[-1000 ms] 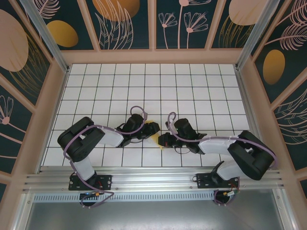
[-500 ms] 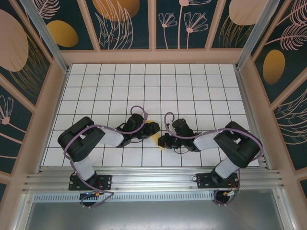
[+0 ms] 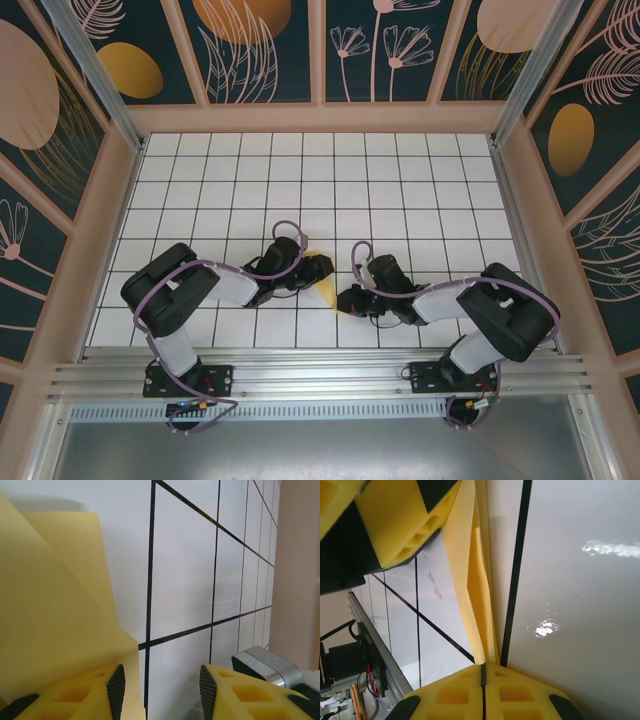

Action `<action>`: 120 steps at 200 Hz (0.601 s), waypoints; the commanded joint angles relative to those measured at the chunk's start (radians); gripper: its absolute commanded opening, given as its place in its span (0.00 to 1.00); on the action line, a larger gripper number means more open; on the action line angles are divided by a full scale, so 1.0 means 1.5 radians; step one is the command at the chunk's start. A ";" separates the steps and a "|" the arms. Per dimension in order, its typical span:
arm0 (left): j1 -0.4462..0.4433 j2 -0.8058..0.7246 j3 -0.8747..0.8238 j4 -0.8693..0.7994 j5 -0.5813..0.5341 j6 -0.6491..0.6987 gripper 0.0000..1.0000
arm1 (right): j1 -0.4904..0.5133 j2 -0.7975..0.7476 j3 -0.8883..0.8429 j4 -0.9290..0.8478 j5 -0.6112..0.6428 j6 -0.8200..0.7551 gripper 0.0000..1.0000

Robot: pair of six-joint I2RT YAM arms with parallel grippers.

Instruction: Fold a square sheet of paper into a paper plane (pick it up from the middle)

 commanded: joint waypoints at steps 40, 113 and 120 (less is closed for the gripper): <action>0.000 0.048 -0.010 -0.099 -0.010 0.013 0.47 | 0.001 -0.098 0.032 -0.149 0.020 -0.040 0.10; 0.001 0.052 -0.002 -0.103 -0.002 0.016 0.47 | 0.047 -0.034 0.107 -0.129 0.008 -0.056 0.11; 0.000 0.053 0.000 -0.104 -0.001 0.016 0.47 | 0.054 -0.023 0.114 -0.136 0.015 -0.061 0.11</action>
